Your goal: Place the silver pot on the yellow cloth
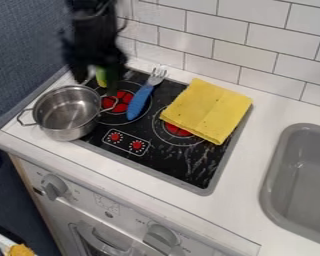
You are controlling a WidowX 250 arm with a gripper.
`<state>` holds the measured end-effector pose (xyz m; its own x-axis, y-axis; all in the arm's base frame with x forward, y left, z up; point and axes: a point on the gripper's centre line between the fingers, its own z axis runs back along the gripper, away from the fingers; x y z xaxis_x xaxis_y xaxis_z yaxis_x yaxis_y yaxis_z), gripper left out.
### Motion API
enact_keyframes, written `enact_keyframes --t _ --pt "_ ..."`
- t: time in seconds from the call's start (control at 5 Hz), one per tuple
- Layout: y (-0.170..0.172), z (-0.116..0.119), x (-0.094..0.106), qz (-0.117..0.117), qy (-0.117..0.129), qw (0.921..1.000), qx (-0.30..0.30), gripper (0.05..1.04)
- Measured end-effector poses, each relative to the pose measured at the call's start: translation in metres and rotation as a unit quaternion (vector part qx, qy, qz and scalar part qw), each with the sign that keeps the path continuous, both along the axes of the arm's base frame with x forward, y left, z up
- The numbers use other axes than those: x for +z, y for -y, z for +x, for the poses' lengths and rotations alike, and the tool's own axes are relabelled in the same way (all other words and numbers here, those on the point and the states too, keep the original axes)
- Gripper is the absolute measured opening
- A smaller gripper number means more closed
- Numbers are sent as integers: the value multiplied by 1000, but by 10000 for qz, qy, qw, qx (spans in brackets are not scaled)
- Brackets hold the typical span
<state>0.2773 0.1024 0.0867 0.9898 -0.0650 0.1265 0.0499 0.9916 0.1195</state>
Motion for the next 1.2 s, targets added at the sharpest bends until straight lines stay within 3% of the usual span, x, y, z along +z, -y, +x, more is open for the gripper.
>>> enact_keyframes --t 0.2,0.6,1.0,1.2 --pt "-17 -11 -26 -107 -212 9996 173 999" --pt "-9 -11 -72 -286 -960 9946 279 954" --pt "0 -5 -76 -230 -1045 9941 152 388" --pt "0 -4 -60 -140 -808 9965 147 169"
